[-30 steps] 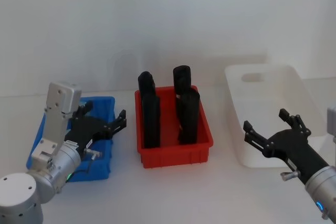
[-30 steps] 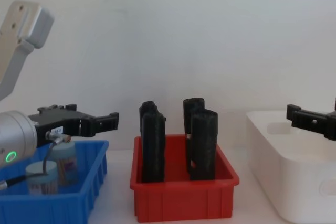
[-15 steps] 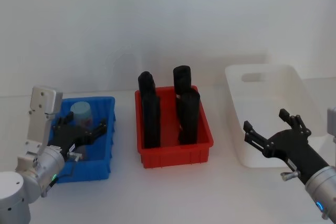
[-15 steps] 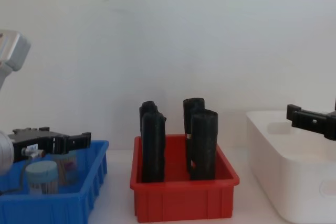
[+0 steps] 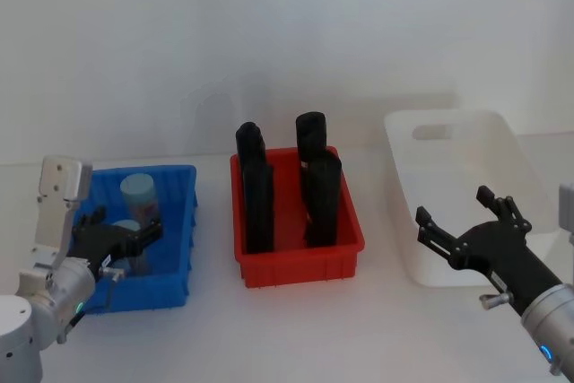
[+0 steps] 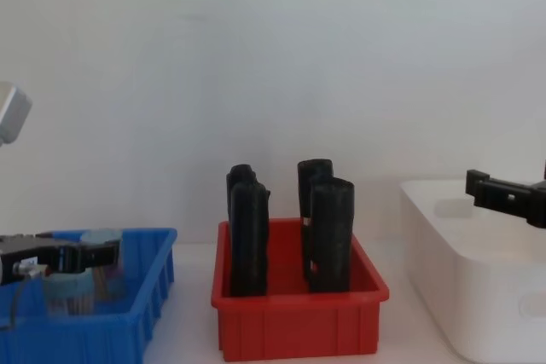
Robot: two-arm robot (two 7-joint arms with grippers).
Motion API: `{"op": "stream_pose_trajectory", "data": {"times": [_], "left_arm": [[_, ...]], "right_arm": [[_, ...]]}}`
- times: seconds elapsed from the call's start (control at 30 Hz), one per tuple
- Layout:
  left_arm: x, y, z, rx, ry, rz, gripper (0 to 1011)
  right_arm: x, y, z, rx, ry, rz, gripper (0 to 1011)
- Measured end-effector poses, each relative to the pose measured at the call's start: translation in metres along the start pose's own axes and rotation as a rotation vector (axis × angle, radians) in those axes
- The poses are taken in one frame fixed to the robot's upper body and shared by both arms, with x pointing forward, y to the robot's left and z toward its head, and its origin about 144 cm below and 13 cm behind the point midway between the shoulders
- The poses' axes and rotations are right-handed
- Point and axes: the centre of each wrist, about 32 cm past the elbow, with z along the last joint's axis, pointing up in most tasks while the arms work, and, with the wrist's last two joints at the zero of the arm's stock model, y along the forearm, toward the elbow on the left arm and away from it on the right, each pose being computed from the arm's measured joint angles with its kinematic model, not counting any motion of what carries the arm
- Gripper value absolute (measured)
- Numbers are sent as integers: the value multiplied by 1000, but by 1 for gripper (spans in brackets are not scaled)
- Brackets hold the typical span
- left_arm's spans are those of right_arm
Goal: Pick the cotton swabs from the blue box and place them into the white box.
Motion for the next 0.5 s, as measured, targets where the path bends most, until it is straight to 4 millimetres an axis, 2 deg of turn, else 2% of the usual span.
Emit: {"op": "stream_pose_trajectory", "data": {"times": [0.5], "left_arm": [[8, -6, -7, 41, 7, 29, 1004]], "right_arm": [[0, 0, 0, 0, 0, 0, 1002]]}}
